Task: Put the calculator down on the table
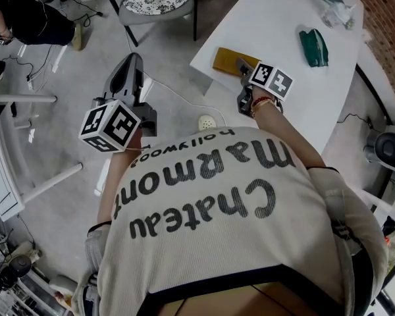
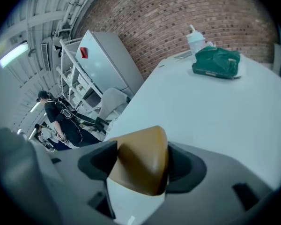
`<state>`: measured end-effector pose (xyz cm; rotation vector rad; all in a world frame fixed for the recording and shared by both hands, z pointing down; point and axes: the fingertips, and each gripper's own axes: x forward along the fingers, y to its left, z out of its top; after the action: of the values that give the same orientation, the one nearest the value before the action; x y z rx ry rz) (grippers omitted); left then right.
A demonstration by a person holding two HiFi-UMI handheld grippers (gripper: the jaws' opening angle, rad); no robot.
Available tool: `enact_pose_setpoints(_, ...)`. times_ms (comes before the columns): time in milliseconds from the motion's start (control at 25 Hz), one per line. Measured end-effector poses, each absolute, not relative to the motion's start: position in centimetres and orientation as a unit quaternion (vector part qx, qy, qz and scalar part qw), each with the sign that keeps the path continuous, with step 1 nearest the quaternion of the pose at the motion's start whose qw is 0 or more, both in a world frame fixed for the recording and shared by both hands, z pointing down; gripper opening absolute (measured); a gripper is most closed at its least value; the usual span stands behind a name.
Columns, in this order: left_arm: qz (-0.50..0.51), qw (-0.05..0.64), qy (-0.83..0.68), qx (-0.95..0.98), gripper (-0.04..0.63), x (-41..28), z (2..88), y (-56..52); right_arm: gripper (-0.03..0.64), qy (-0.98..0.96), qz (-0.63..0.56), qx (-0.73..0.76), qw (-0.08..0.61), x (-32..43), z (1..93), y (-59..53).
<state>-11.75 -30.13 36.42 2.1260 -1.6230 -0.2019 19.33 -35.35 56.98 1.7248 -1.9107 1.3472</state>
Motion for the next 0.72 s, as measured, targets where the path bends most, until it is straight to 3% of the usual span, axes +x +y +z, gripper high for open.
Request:
enact_pose_setpoints(320, -0.074, 0.23, -0.588, 0.772, 0.0, -11.5, 36.6, -29.8, 0.328, -0.66, 0.412, 0.62, 0.1, 19.7, 56.5, -34.1)
enact_pose_setpoints(600, -0.075, 0.23, -0.583, 0.776, 0.0, -11.7, 36.4, -29.6, 0.348, -0.647, 0.399, 0.637, 0.129, 19.2, 56.9, -33.0)
enact_pose_setpoints(720, -0.074, 0.23, -0.581, 0.777, 0.0, -11.6, 36.3, -29.2, 0.296, -0.648, 0.383, 0.64, 0.153, 19.3, 57.1, -32.6)
